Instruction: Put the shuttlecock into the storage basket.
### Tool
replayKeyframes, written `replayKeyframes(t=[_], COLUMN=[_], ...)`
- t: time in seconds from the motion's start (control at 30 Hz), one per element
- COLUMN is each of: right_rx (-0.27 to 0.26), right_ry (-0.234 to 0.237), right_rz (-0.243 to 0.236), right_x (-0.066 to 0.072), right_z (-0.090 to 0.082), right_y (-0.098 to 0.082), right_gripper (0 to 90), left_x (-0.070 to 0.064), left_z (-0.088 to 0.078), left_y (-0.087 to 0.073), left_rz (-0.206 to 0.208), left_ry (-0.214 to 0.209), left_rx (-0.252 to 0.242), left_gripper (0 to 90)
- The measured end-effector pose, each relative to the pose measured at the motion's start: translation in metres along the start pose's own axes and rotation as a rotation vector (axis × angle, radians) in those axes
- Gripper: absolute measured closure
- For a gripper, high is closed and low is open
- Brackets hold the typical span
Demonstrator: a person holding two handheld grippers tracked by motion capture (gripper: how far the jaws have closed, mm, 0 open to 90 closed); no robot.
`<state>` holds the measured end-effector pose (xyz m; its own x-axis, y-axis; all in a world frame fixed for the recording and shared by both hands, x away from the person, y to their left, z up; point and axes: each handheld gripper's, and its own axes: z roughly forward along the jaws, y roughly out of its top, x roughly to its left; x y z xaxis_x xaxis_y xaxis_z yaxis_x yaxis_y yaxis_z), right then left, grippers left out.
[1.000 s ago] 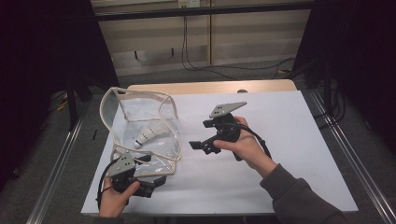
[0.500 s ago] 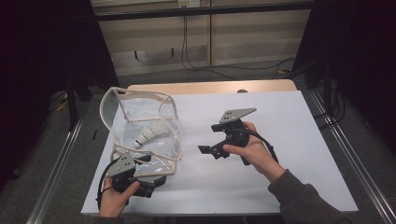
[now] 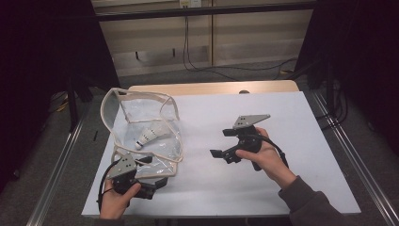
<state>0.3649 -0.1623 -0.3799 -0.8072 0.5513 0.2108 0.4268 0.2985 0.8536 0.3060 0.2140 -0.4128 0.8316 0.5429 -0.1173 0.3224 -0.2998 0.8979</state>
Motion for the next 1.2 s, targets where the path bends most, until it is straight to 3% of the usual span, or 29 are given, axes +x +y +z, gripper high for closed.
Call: replayKeyframes(t=[0.77, 1.2], right_rx=[-0.015, 0.007], right_ry=[-0.038, -0.061], right_rz=[0.024, 0.032], right_x=[-0.015, -0.022], right_z=[-0.021, -0.032], right_y=[-0.031, -0.047], right_gripper=[4.5, 4.2], left_x=[0.0, 0.0], left_z=[0.0, 0.001], left_y=[0.0, 0.0], left_rz=[0.004, 0.003], left_ry=[0.002, -0.003], left_rx=[0.003, 0.003], left_gripper=[4.0, 4.1])
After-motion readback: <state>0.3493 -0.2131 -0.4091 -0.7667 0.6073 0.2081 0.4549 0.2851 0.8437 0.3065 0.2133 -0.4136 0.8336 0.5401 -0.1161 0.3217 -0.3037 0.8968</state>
